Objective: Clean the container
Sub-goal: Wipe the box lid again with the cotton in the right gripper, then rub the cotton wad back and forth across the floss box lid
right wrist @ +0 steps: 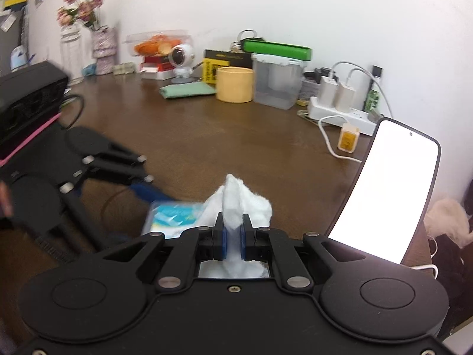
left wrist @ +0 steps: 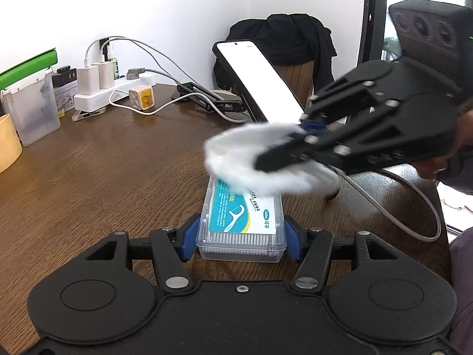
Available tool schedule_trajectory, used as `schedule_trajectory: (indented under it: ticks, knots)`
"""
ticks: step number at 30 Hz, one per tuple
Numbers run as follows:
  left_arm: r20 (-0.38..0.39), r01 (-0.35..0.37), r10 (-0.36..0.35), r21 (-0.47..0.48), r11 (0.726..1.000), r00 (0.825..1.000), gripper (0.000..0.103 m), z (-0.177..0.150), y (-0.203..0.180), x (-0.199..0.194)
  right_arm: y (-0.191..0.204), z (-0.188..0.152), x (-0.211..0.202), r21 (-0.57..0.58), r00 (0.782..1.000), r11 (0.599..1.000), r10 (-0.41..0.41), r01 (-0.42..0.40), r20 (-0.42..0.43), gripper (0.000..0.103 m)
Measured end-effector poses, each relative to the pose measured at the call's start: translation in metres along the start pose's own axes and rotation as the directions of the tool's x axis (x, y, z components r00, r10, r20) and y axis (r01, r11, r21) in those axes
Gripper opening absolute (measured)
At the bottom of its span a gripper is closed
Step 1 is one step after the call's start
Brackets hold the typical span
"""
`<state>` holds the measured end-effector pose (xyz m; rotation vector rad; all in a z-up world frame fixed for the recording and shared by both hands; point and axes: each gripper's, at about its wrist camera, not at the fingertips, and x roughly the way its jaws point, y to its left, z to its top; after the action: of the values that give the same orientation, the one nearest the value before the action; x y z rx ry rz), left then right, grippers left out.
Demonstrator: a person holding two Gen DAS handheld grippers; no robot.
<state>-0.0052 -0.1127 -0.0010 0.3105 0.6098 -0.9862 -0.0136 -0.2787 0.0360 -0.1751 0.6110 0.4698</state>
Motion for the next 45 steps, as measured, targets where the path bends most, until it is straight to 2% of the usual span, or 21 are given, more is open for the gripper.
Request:
schedule_trajectory:
  ticks: [6, 9, 11, 14, 17, 19, 23, 28, 30, 35, 37, 41, 45]
  knots:
    - [0.0, 0.006, -0.006, 0.004, 1.0, 1.0, 0.057, 0.0, 0.0, 0.0, 0.024, 0.004, 0.002, -0.019, 0.989, 0.989, 0.15, -0.15, 0.008, 0.008]
    - [0.001, -0.003, 0.003, 0.0, 1.0, 1.0, 0.057, -0.001, 0.0, 0.0, 0.032, 0.01, 0.01, -0.041, 0.985, 0.984, 0.174, -0.173, 0.02, 0.008]
    - [0.001, -0.003, 0.003, -0.006, 1.0, 1.0, 0.057, -0.001, 0.001, 0.0, 0.029, 0.015, 0.016, -0.048, 0.988, 0.988, 0.151, -0.149, 0.028, 0.008]
    - [0.001, -0.004, 0.004, -0.004, 1.0, 1.0, 0.057, -0.001, 0.001, 0.0, 0.017, 0.017, 0.022, -0.037, 0.998, 0.998, 0.06, -0.058, 0.035, 0.009]
    - [0.002, -0.004, 0.004, -0.003, 1.0, 1.0, 0.057, -0.001, 0.001, 0.0, 0.004, 0.013, 0.018, -0.033, 0.999, 0.999, -0.029, 0.03, 0.026, 0.009]
    - [0.002, -0.002, 0.002, -0.003, 1.0, 1.0, 0.057, -0.001, 0.001, 0.0, -0.006, 0.007, 0.01, -0.013, 0.999, 0.999, -0.051, 0.051, 0.019, 0.008]
    - [0.002, 0.0, 0.0, 0.0, 1.0, 1.0, 0.057, -0.001, 0.001, 0.001, -0.009, -0.001, -0.002, -0.007, 1.0, 1.0, -0.016, 0.016, 0.001, 0.008]
    - [0.001, -0.002, 0.002, 0.001, 1.0, 1.0, 0.057, -0.002, -0.004, 0.001, 0.018, 0.006, 0.0, -0.013, 0.987, 0.987, 0.16, -0.16, 0.022, 0.008]
    - [0.001, -0.006, 0.006, -0.001, 1.0, 1.0, 0.057, -0.002, -0.003, 0.001, 0.027, 0.01, 0.008, -0.035, 0.988, 0.988, 0.15, -0.148, 0.039, 0.008]
    - [0.002, -0.011, 0.011, -0.003, 1.0, 1.0, 0.057, -0.002, -0.003, 0.001, 0.013, 0.014, 0.019, -0.046, 0.999, 0.999, -0.007, 0.009, 0.046, 0.008]
    - [0.002, -0.008, 0.008, -0.004, 1.0, 1.0, 0.057, -0.003, -0.003, 0.001, 0.003, 0.01, 0.013, -0.036, 0.999, 0.998, -0.041, 0.042, 0.033, 0.008]
    - [0.001, -0.002, 0.002, -0.002, 1.0, 1.0, 0.057, -0.003, -0.003, 0.001, -0.002, 0.001, -0.002, -0.011, 0.999, 0.999, -0.035, 0.035, 0.018, 0.008]
    - [0.001, -0.004, 0.004, 0.0, 1.0, 1.0, 0.057, -0.003, -0.002, 0.001, 0.011, 0.002, -0.004, -0.007, 0.998, 0.998, 0.062, -0.062, 0.026, 0.008]
